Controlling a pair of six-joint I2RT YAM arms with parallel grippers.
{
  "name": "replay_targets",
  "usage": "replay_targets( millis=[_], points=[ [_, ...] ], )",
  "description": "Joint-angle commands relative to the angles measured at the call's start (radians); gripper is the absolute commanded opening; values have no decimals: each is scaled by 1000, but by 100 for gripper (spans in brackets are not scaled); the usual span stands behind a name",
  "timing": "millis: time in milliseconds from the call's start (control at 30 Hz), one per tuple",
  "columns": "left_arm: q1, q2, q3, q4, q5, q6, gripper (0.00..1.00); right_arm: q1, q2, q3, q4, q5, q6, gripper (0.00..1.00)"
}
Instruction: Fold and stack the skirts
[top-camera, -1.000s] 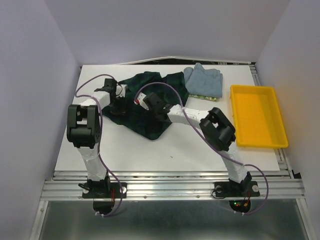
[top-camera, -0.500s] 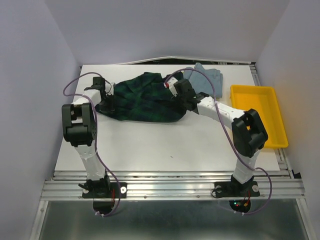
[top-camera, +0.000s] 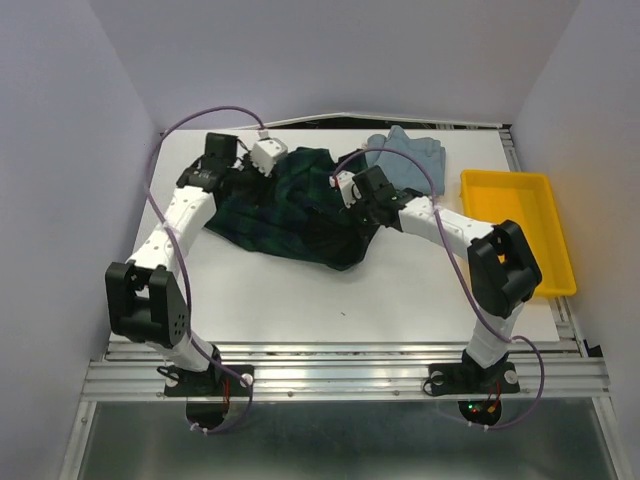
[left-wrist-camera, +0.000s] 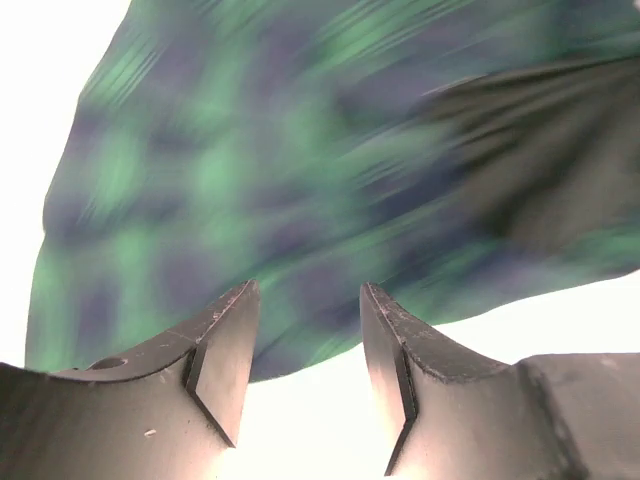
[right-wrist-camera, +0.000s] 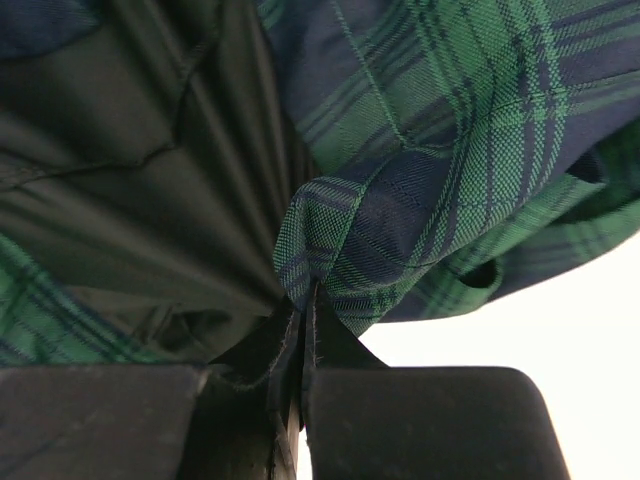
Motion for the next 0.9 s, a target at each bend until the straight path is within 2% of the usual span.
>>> replay_targets(
  millis=[0,67,100,167,233,267,400,467,567,600,633,667,733,867],
  points=[
    [-94,74,-19,-46,129,75,56,-5,-116,-77,61,-99,99,1],
    [-123,105,-8,-31,136,51,56,-5,-136,-95,56,-114,101,1],
    [-137,122,-2,-25,139,40,56,-5,-136,-108,50,-127,81,7],
    [-175,164,5,-12,124,1,57,-5,-137,-118,13,-128,70,28],
    [-221,173,-22,15,94,-12,59,-5,-147,-140,7,-90,62,39],
    [-240,176,-36,25,39,-19,59,-5,-151,-146,7,-81,59,51],
    [-283,170,-119,32,-44,-8,60,-5,-166,-135,-19,-59,55,54],
    [-283,139,-183,46,-80,-2,57,-5,-170,-129,-21,-46,55,51],
    [-283,112,-237,63,-152,0,45,-5,-156,-128,-5,-10,55,29],
    [-283,106,-245,71,-181,1,42,-5,-148,-129,-1,8,50,19],
    [-281,95,-252,77,-193,-2,38,-5,-139,-129,4,26,49,13],
    [-280,89,-257,83,-190,-3,35,-5,-128,-129,10,65,52,2],
    [-280,66,-255,97,-187,0,37,-5,-122,-128,2,80,56,1],
    [-278,-3,-260,129,-128,84,55,-5,-146,-138,-16,99,71,1]
  ],
)
